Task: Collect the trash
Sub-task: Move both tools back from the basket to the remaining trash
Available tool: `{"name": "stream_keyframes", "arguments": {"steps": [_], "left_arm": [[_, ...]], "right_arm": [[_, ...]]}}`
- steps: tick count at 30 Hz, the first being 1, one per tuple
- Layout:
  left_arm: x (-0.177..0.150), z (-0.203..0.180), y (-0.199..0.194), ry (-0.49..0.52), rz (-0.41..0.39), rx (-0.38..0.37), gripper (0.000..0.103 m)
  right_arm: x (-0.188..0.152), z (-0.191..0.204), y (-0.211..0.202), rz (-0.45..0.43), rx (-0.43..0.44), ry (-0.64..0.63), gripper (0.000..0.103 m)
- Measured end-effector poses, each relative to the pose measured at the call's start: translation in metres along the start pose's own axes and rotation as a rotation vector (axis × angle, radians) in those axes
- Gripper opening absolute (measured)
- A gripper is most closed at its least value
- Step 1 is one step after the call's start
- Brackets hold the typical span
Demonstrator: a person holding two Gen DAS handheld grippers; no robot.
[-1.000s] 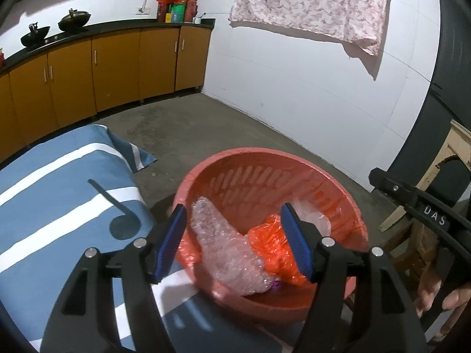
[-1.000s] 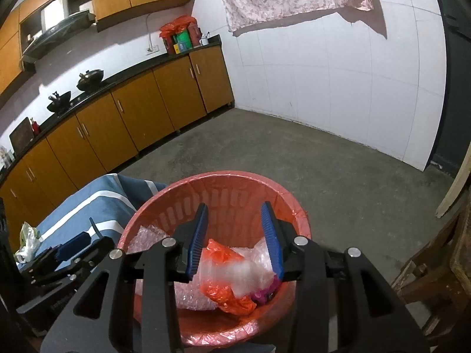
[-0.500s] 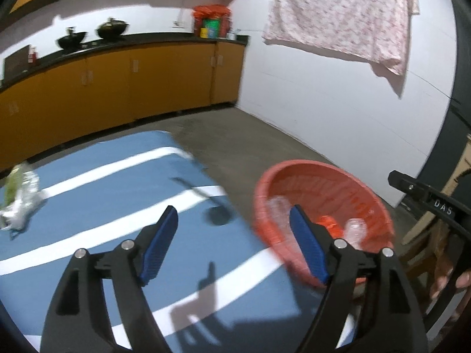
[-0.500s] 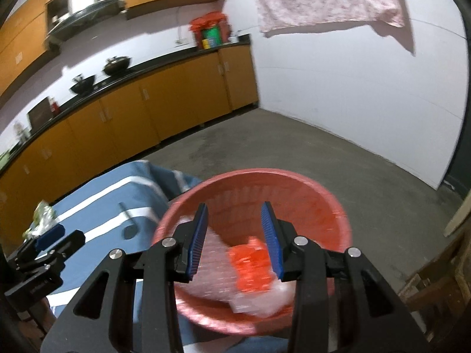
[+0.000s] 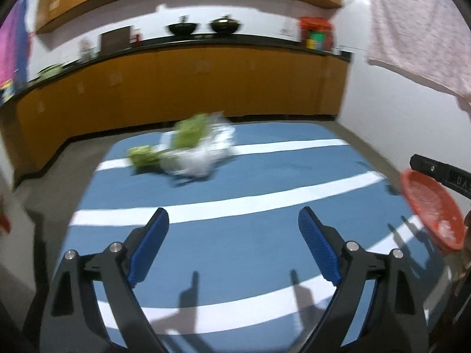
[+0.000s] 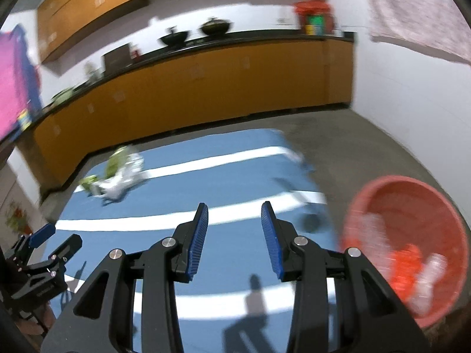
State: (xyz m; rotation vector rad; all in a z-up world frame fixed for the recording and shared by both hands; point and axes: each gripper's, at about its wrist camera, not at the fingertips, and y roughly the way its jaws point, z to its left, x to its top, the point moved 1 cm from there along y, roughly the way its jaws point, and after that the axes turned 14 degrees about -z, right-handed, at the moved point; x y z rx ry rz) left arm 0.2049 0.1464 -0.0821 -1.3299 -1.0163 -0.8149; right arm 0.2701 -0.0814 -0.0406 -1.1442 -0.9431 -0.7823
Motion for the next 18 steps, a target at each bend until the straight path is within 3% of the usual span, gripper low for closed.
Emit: {"name": "stream_keyframes", "arguments": {"steps": [10, 18], "left_arm": [[-0.007, 0.097, -0.013, -0.041, -0.039, 0.17, 0.089], [-0.006, 0.147, -0.009, -0.151, -0.065, 0.232, 0.089]], "right_arm": [[-0.007, 0.138, 0.091, 0.087, 0.122, -0.013, 0.039], [-0.006, 0.172, 0.146, 0.135, 0.091, 0.071, 0.039]]}}
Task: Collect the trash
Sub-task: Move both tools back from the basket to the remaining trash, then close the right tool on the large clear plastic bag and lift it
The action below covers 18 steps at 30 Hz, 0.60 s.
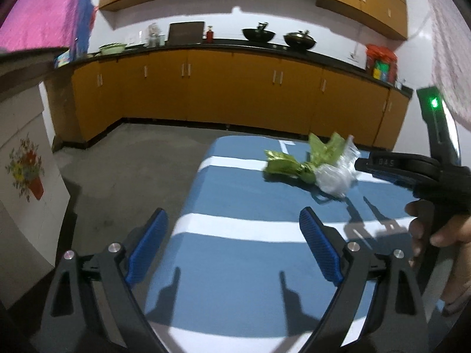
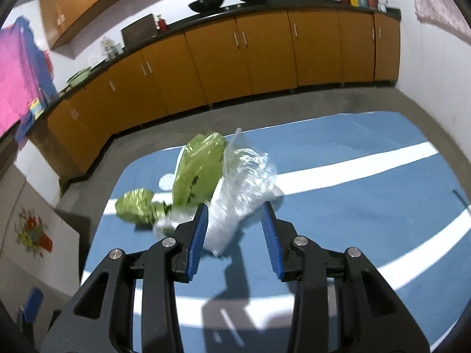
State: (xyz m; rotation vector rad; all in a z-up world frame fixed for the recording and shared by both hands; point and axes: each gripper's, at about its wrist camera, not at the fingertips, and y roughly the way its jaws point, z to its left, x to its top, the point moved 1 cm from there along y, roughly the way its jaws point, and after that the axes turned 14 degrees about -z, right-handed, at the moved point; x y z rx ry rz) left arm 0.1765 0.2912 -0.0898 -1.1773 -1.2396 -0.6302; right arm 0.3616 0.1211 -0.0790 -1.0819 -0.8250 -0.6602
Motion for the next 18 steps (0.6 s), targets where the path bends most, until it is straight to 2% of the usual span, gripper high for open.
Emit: {"name": "stream_keyframes", "arguments": {"steps": [7, 14, 15, 18], "left_arm": [[0.007, 0.008, 0.014, -0.033, -0.008, -0.001, 0.089], [0.01, 0.006, 0.019, -0.031, -0.009, 0.002, 0.089], [0.011, 0.006, 0.02, -0.03, -0.008, 0.003, 0.089], [0.012, 0.003, 0.022, -0.022, -0.01, 0.003, 0.089]], "right_arm": [[-0.005, 0.012, 0.023, 0.044, -0.009, -0.004, 0.039], [-0.016, 0.01, 0.023, 0.073, -0.002, -0.058, 0.038], [-0.016, 0.008, 0.022, 0.075, -0.003, -0.059, 0.036], [-0.018, 0.005, 0.023, 0.081, -0.013, -0.078, 0.021]]}}
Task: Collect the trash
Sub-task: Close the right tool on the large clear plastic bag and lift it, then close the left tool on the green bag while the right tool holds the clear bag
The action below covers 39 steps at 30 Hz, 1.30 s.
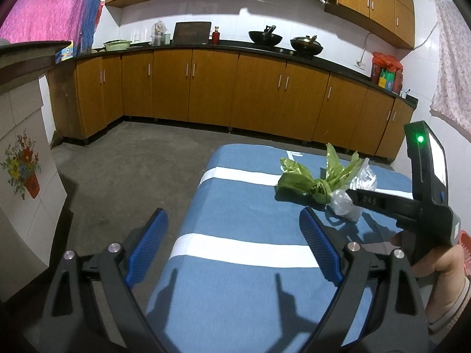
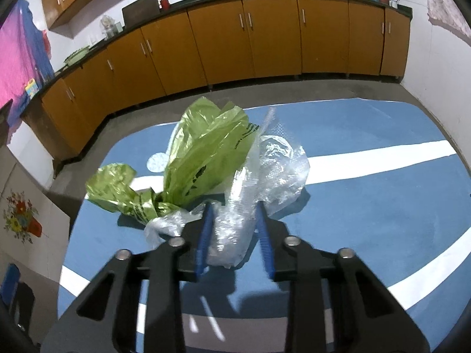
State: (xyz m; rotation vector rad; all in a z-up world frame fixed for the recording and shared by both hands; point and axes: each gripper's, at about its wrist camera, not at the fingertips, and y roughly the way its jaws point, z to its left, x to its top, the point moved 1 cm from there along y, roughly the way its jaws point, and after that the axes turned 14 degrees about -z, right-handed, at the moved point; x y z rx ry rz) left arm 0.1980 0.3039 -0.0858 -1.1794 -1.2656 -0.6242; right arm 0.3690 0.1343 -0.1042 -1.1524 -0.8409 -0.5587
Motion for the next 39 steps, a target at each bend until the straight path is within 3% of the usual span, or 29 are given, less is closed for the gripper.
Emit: {"name": "stream_keyframes", "arguments": {"steps": [2, 5, 14, 29, 39], "left_arm": [[0.001, -0.003, 0.001, 0.009, -0.002, -0.002, 0.089], [0.001, -0.006, 0.001, 0.02, -0.003, -0.004, 0.089], [0.008, -0.025, 0.008, 0.041, -0.004, -0.036, 0.089], [0.019, -0.107, 0.053, 0.186, 0.004, -0.127, 0.096], [0.017, -0.143, 0.135, 0.223, 0.158, -0.13, 0.096]], "right_arm": [[-0.001, -0.001, -0.001, -0.003, -0.017, -0.021, 0.013], [-0.001, -0.007, -0.005, -0.012, -0.039, -0.026, 0.01], [-0.005, -0.049, -0.032, -0.058, -0.095, -0.03, 0.009], [-0.023, -0.146, -0.09, -0.082, -0.22, -0.015, 0.009], [-0.027, -0.169, -0.106, -0.077, -0.201, 0.022, 0.009]]}}
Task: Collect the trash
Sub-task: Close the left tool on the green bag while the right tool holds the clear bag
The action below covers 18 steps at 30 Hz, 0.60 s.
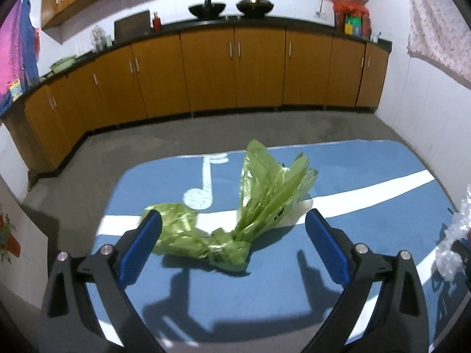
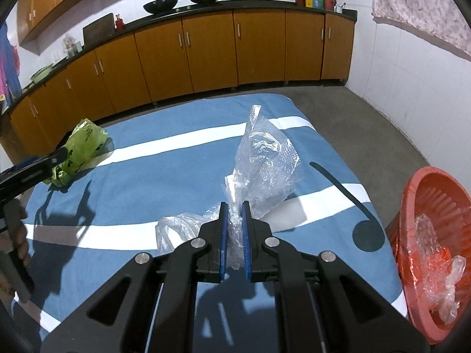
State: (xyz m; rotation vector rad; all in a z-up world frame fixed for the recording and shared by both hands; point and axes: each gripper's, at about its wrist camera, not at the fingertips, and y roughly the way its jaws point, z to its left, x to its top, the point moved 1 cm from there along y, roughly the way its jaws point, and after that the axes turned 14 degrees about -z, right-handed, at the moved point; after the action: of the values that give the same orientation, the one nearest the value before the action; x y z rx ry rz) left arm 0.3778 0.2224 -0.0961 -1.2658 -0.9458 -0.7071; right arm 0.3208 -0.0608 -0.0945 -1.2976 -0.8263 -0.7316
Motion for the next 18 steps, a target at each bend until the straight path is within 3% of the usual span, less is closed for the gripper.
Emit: {"name": "stream_keyframes", "arguments": {"steps": [4, 9, 13, 18], "left_arm": [[-0.005, -0.009, 0.023, 0.047, 0.051, 0.007, 0.092], [-0.011, -0.009, 0.04, 0.046, 0.116, -0.009, 0.068], [-0.016, -0.008, 0.046, 0.019, 0.152, -0.036, 0.032], [-0.018, -0.008, 0.039, 0.023, 0.133, -0.049, 0.024]], "right_arm": [[-0.002, -0.005, 0.0, 0.01, 0.006, 0.007, 0.009], [-0.005, -0.006, 0.0, 0.019, 0.014, 0.015, 0.009], [-0.005, -0.009, -0.001, 0.019, 0.021, 0.025, 0.009], [-0.004, -0.013, -0.005, 0.017, 0.025, 0.033, 0.009]]}}
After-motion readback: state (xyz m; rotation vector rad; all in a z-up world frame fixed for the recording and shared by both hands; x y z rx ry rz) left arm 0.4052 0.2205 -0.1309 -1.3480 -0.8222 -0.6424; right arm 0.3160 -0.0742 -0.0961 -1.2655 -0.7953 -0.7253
